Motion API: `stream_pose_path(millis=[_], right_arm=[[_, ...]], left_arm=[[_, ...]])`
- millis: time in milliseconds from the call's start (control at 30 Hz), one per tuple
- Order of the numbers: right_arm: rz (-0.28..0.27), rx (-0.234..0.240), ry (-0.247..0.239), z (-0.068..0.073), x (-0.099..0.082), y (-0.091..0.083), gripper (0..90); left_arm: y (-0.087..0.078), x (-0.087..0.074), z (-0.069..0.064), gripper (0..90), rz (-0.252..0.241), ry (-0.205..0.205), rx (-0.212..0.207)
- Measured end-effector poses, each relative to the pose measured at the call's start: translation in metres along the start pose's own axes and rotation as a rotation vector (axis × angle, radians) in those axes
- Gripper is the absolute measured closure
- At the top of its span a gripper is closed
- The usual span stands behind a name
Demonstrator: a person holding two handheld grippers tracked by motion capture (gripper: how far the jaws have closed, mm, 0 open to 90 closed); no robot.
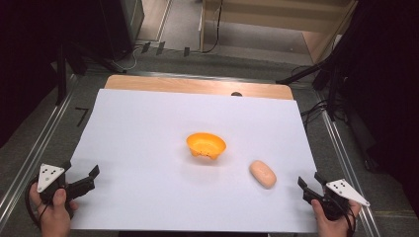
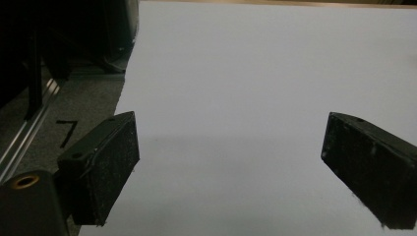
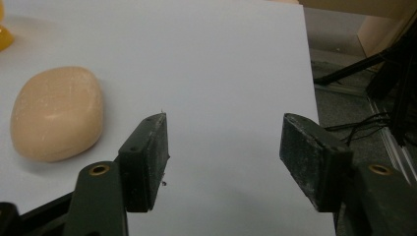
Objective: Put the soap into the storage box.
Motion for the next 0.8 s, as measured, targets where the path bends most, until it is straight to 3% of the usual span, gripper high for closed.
stream_pose_path(millis=[33, 67, 100, 167, 333, 467, 533, 667, 800], right_arm=[[0.01, 0.011, -0.016, 0.001, 0.0, 0.001, 42.4], [0.039, 0.071, -0.048, 0.003, 0.002, 0.001, 47.5], [0.058, 0.104, -0.063, 0.004, 0.004, 0.002, 46.7], [0.104, 0.096, -0.105, 0.006, 0.006, 0.001, 45.5], [0.144, 0.096, -0.099, 0.01, 0.008, 0.002, 40.0], [0.238, 0.161, -0.12, 0.017, 0.013, 0.002, 37.2], [0.294, 0.168, -0.124, 0.02, 0.017, 0.003, 35.5], [0.356, 0.165, -0.16, 0.027, 0.027, 0.005, 35.7], [0.427, 0.174, -0.16, 0.03, 0.035, 0.011, 34.0]], left_arm=[[0.0, 0.0, 0.0, 8.1, -0.001, 0.0, 0.001], [0.0, 0.0, 0.0, 8.1, 0.003, 0.006, 0.004], [0.0, 0.0, -0.001, 8.1, 0.004, 0.013, 0.003], [0.0, 0.0, -0.002, 8.1, 0.004, 0.016, 0.005], [0.0, 0.0, -0.001, 8.1, 0.004, 0.008, 0.007], [0.0, 0.0, -0.001, 8.1, 0.005, 0.012, 0.008], [0.0, 0.0, -0.001, 8.1, 0.005, 0.011, 0.009], [0.0, 0.0, -0.001, 8.1, 0.004, 0.011, 0.012], [0.0, 0.0, -0.001, 8.1, 0.005, 0.007, 0.013]])
Point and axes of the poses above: each handheld gripper's, and its own axes: y roughly forward along the jaws, x roughly out of its top, z roughly to its left, the point moved 2 cm from there along y, roughly forward along the jaws, and after that the axes turned 5 degrees about y, right-handed, at the moved point
